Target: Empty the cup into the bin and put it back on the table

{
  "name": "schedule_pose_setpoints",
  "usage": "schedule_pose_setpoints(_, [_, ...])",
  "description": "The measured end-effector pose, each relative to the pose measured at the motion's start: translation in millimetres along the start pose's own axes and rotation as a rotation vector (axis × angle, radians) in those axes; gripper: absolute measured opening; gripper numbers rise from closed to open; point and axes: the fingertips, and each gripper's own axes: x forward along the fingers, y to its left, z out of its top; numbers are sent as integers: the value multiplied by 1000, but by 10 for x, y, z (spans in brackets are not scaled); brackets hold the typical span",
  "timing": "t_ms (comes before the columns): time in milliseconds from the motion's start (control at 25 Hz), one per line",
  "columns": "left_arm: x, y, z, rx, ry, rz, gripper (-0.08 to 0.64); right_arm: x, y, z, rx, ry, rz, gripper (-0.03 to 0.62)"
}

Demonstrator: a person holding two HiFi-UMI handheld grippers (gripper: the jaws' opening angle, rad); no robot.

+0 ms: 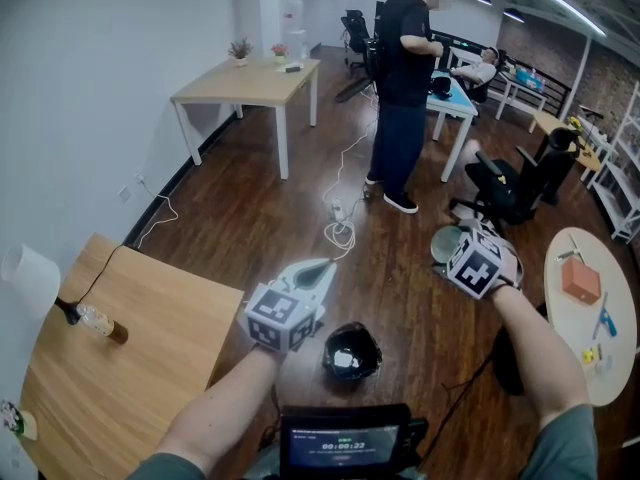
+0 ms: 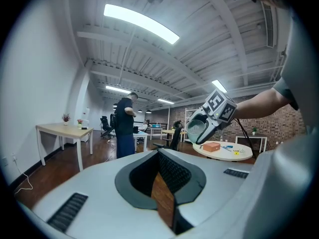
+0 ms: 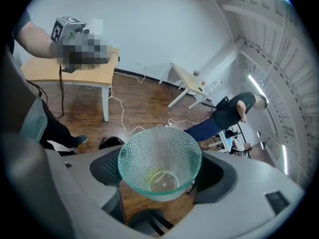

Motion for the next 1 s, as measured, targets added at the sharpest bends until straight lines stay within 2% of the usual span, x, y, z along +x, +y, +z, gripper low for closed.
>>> schedule_pose_setpoints(400, [-32, 36, -13, -19, -8, 5, -8, 30, -120, -56, -71, 73, -39, 402])
schedule_pose_setpoints(680, [-1, 70, -56, -20, 5, 13, -8, 10, -219, -75, -176, 142, -95, 402])
schedule_pose_setpoints(1000, [31, 56, -42, -16, 6, 13, -8, -66, -331, -90, -215, 183, -141, 402])
